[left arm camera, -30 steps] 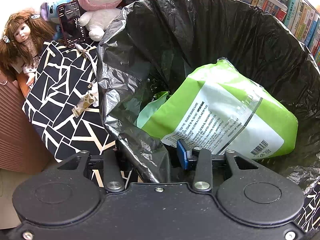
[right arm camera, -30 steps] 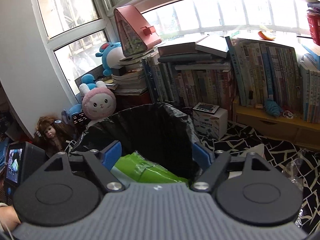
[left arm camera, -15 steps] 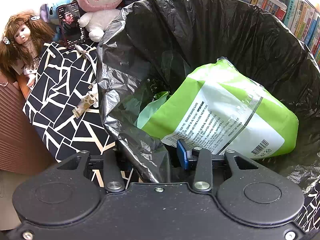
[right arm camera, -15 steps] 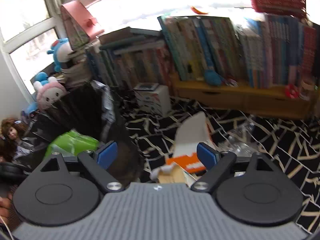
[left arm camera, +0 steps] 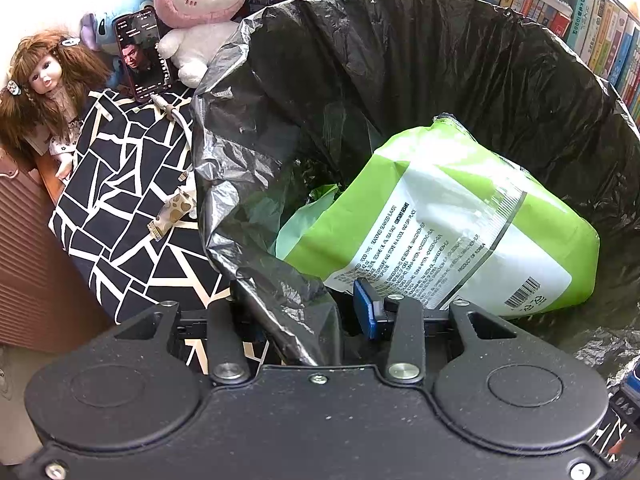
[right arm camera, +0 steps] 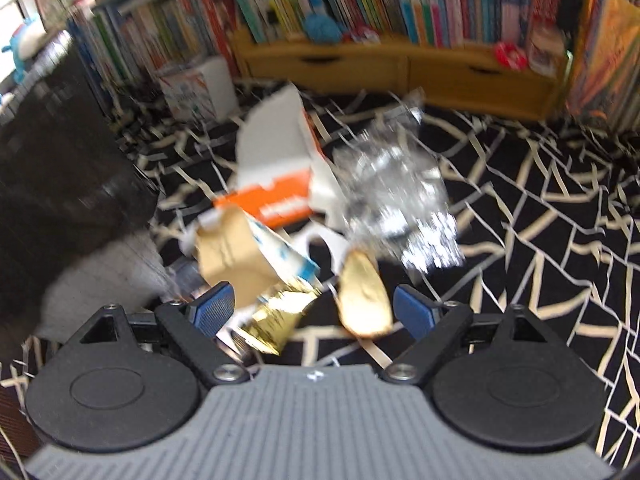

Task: Collect trash
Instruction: 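Move the right gripper back to the tan crisp piece on the cloth, then grasp the tan crisp piece with the right gripper, then carry the crisp piece over the trash bin and release it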

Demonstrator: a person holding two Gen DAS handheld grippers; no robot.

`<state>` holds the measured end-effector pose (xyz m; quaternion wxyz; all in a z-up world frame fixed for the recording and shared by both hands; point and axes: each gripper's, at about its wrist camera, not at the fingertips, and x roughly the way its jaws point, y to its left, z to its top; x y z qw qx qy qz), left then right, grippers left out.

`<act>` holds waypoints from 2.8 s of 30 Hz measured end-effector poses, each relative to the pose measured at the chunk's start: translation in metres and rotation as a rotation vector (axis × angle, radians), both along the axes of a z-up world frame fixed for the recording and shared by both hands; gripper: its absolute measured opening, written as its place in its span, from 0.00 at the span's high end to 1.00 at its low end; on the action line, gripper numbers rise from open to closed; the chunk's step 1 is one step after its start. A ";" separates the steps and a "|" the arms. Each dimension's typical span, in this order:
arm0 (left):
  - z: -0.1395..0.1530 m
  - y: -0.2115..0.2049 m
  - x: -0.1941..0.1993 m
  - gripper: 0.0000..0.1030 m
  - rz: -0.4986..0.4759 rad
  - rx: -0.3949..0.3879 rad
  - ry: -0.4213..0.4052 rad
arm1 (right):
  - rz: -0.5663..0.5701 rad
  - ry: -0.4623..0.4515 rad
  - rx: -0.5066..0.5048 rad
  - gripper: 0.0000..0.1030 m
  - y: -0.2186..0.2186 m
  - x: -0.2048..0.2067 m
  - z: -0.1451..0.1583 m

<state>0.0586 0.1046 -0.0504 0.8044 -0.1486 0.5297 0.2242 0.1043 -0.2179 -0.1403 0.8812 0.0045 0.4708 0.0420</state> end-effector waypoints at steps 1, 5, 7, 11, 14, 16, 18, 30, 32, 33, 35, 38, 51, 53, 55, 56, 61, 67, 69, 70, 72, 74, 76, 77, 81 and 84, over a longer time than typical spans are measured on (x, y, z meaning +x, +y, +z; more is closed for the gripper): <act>0.000 0.000 0.000 0.62 0.000 0.001 0.000 | -0.009 0.007 -0.009 0.11 -0.002 -0.001 -0.005; 0.000 -0.001 0.000 0.62 -0.003 0.004 0.002 | -0.046 0.023 -0.033 0.16 -0.010 -0.001 -0.023; 0.001 -0.001 0.001 0.62 -0.004 0.008 0.003 | -0.059 0.033 -0.039 0.19 -0.016 0.001 -0.029; 0.001 -0.003 0.001 0.62 -0.007 0.016 0.005 | -0.054 0.045 -0.058 0.21 -0.017 0.008 -0.041; 0.001 -0.004 0.002 0.62 -0.011 0.018 0.007 | -0.043 0.065 -0.078 0.22 -0.013 0.016 -0.051; 0.001 -0.004 0.002 0.62 -0.011 0.018 0.008 | -0.037 0.074 -0.091 0.22 -0.010 0.022 -0.055; 0.001 -0.004 0.002 0.62 -0.012 0.019 0.008 | -0.024 0.079 -0.102 0.22 -0.005 0.027 -0.059; 0.001 -0.004 0.003 0.61 -0.016 0.023 0.010 | -0.004 0.120 -0.157 0.48 0.002 0.040 -0.073; 0.001 -0.004 0.003 0.61 -0.016 0.023 0.010 | -0.013 0.115 -0.163 0.59 -0.002 0.039 -0.072; 0.001 -0.004 0.003 0.61 -0.016 0.023 0.010 | -0.017 0.110 -0.154 0.59 -0.004 0.038 -0.070; 0.001 -0.004 0.003 0.61 -0.016 0.023 0.010 | -0.022 0.103 -0.130 0.73 -0.008 0.035 -0.067; 0.001 -0.004 0.003 0.61 -0.017 0.023 0.009 | -0.017 0.090 -0.131 0.73 -0.008 0.030 -0.064; 0.001 -0.004 0.005 0.61 -0.032 0.032 0.012 | -0.035 0.093 -0.123 0.44 -0.013 0.035 -0.073; 0.001 -0.004 0.005 0.61 -0.033 0.032 0.011 | -0.030 0.092 -0.129 0.60 -0.011 0.034 -0.073; 0.001 -0.004 0.004 0.61 -0.032 0.032 0.010 | -0.023 0.088 -0.129 0.68 -0.009 0.032 -0.072; 0.001 -0.004 0.004 0.61 -0.032 0.031 0.009 | -0.022 0.084 -0.118 0.74 -0.009 0.030 -0.071; 0.001 -0.004 0.003 0.60 -0.029 0.029 0.006 | -0.018 0.045 -0.098 0.86 -0.006 0.021 -0.056; 0.001 -0.004 0.003 0.60 -0.029 0.027 0.004 | -0.040 0.003 -0.034 0.92 -0.012 0.010 -0.035; 0.001 -0.004 0.003 0.60 -0.029 0.027 0.004 | -0.044 -0.013 -0.004 0.92 -0.014 0.007 -0.026; 0.001 -0.004 0.002 0.60 -0.029 0.027 0.004 | -0.047 -0.025 0.007 0.92 -0.014 0.005 -0.021; 0.001 -0.004 0.002 0.60 -0.029 0.027 0.004 | -0.047 -0.052 0.031 0.92 -0.015 0.003 -0.009; 0.000 -0.003 0.002 0.60 -0.028 0.026 0.003 | -0.046 -0.078 0.069 0.92 -0.014 0.001 0.005; 0.000 -0.003 0.002 0.60 -0.028 0.026 0.003 | -0.041 -0.115 0.115 0.92 -0.011 -0.002 0.022; 0.000 -0.003 0.002 0.60 -0.028 0.027 0.003 | -0.033 -0.138 0.142 0.92 -0.009 -0.003 0.033; 0.000 -0.003 0.002 0.60 -0.028 0.026 0.002 | 0.034 -0.239 0.279 0.92 0.005 -0.007 0.086; 0.000 -0.003 0.002 0.60 -0.028 0.026 0.001 | 0.115 -0.318 0.386 0.92 0.020 -0.010 0.128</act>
